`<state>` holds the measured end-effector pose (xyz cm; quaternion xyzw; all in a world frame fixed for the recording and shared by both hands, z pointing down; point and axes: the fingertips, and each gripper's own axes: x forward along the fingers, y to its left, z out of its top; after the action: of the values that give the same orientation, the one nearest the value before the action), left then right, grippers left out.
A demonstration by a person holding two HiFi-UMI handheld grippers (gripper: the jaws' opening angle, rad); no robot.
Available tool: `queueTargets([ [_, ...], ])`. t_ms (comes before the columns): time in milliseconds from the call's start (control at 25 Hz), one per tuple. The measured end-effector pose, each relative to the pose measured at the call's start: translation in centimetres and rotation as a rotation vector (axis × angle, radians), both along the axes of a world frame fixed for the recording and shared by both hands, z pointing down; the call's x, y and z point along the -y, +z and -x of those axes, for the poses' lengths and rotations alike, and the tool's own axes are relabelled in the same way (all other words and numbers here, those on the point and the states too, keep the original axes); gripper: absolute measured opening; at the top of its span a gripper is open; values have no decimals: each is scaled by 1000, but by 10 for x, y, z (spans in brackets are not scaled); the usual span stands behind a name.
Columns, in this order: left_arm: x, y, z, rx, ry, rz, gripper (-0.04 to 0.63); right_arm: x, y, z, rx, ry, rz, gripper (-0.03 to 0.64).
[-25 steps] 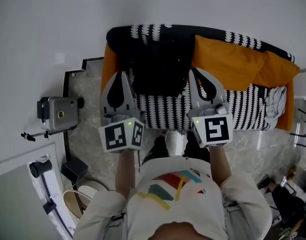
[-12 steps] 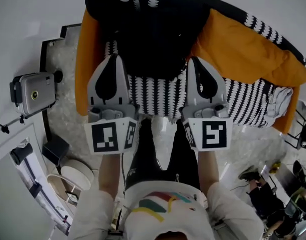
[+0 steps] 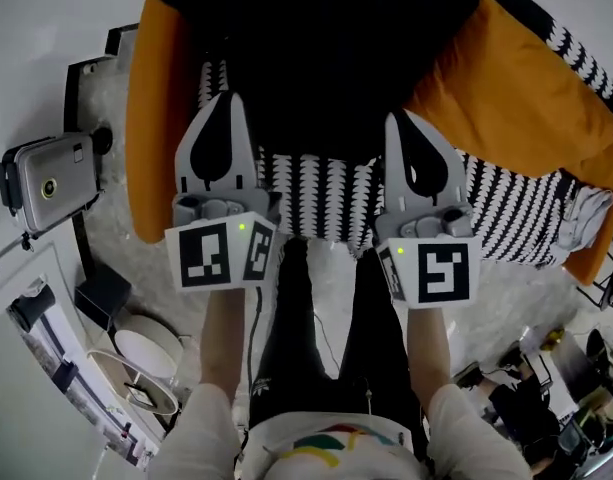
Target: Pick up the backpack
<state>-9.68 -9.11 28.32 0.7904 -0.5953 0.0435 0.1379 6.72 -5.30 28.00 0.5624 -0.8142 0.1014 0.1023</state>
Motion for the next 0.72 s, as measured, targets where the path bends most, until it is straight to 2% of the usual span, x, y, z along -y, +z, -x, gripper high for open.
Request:
queueTargets([
  [160,7,26,25,6,-84,27,15,9,18,11,-1,-21,9,2],
  [280,23,37,35,74,-51,9,19,11,23,15,1,-39,12,2],
  [320,30,44,37,86,-18,15,45,13,23,17,-2,-45,9,2],
  [360,39,53,40,86,15,31,162,14,25,18,-8,-49,9,2],
  [400,48,65,44,76,35,56,205,16,28,19,-18,-51,15,2],
  [480,68,93,56,50,34,118,205,19,38,20,-44,-55,31,2],
  [560,88,126,76,34,-6,184,204,25,48,16,-63,-48,44,2],
  [640,107,159,98,47,-47,256,204,35,59,11,-59,-30,61,2],
  [720,122,189,113,96,-41,325,204,48,69,3,-50,-7,71,2],
])
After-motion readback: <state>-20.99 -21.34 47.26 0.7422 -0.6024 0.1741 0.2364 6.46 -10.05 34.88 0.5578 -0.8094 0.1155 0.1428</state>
